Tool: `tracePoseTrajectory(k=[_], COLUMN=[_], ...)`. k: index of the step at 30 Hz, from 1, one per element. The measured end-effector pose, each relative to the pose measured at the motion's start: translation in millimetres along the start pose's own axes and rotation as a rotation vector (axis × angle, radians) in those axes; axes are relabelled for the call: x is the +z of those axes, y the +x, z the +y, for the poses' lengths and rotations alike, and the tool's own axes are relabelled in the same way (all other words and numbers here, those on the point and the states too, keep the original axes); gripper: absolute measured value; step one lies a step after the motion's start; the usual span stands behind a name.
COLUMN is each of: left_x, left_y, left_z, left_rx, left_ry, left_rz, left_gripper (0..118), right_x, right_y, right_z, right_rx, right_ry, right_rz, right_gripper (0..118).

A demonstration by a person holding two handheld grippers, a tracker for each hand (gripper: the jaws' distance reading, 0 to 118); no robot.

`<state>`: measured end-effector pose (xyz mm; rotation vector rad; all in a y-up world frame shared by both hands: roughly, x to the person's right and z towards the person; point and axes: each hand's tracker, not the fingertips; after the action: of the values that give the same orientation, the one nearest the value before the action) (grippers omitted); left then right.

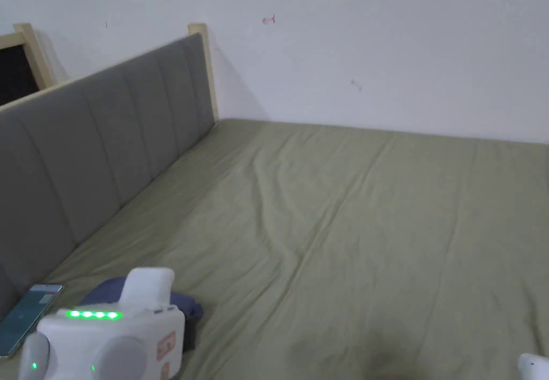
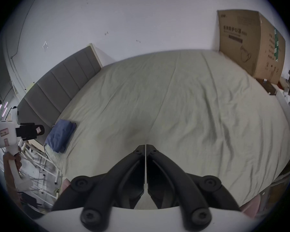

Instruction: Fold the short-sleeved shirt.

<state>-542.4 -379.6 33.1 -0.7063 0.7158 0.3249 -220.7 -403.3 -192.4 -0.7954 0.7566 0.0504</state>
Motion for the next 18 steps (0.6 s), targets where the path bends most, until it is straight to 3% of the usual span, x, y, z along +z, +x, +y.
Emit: tracePoseTrajectory(k=[7,14,18], left_x=[80,141,159], left_y=[70,110,135], left_z=[5,8,16], left_rx=[-0.053,-0.047,-0.115], left_ry=[0.344,0.600,0.651], left_rz=[0.034,-0.015,0.003], left_gripper=[0,0,0], right_x=[58,112,138], right_y=[-7,-30,-34], right_z=[18,37,48], right_rx=[0.071,0.228,0.181], right_ry=[0.278,0.504,0.570], right_rz=[-0.103,-0.235,-0.171], right_gripper=[2,2,2])
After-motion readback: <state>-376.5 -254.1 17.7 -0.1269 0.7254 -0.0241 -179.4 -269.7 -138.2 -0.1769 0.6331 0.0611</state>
